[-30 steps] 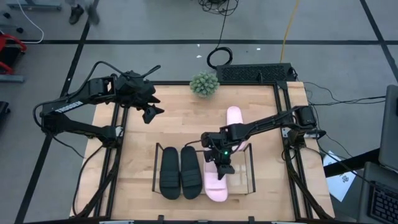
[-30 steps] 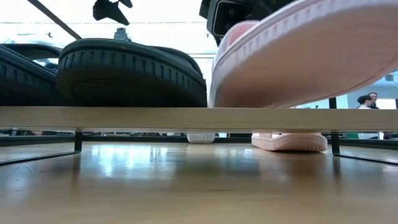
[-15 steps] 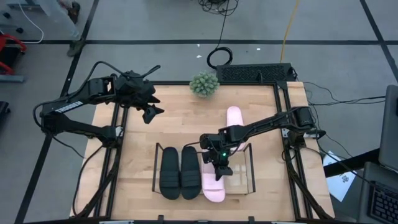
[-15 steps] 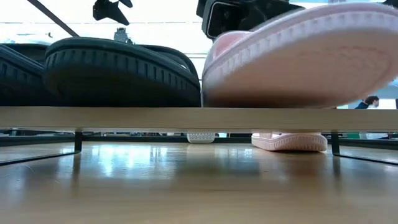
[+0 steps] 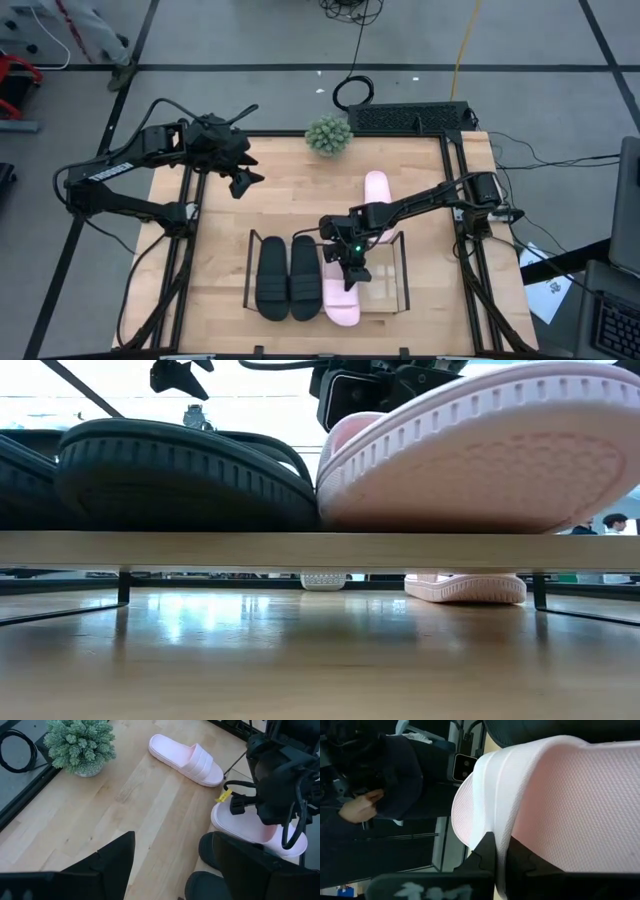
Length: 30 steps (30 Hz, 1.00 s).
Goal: Pick and place slides into the shelf
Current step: Put the left pink slipper on the shelf, then put the pink slipper on the shelf
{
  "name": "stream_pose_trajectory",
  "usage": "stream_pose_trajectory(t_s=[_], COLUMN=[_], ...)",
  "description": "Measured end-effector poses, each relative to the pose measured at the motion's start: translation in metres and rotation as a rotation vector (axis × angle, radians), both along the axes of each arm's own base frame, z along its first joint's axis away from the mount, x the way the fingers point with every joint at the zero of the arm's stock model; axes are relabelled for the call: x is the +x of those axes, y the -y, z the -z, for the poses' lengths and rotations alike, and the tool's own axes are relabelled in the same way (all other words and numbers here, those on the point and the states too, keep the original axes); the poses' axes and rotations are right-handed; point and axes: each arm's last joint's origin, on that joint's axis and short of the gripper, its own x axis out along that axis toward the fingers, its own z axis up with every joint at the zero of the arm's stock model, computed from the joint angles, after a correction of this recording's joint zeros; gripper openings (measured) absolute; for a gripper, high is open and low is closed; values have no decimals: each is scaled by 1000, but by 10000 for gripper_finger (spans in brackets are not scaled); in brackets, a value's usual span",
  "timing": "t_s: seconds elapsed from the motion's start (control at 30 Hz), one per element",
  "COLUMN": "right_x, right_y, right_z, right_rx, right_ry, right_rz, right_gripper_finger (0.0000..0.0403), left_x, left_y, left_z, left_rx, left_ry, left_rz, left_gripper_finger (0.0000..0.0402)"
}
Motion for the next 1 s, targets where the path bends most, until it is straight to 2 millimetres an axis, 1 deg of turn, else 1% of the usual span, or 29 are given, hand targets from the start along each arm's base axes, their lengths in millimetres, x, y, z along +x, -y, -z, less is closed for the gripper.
stream_pose_trajectory(t_s=[0.3, 0.4, 0.57, 0.67, 1.0], right_x=[0, 1, 1, 2, 2], right_y=[2, 4, 13, 17, 19], right_z=[0, -1, -3, -3, -3], right_rx=[1, 5, 7, 7, 3], right_ry=[-4, -15, -20, -19, -20], right_rz=[8, 22, 52, 62, 66], right_gripper_finger=[5, 25, 60, 73, 114], left_x=[0, 0, 0, 1, 3], left_y=[0, 0, 1, 4, 12], left_z=[0, 0, 0, 0, 0], left_rx=[-2, -3, -3, -4, -7], left_ry=[1, 1, 2, 2, 2], left_rz=[-2, -2, 5, 20, 61], left_gripper_finger=[267, 267, 267, 267, 267])
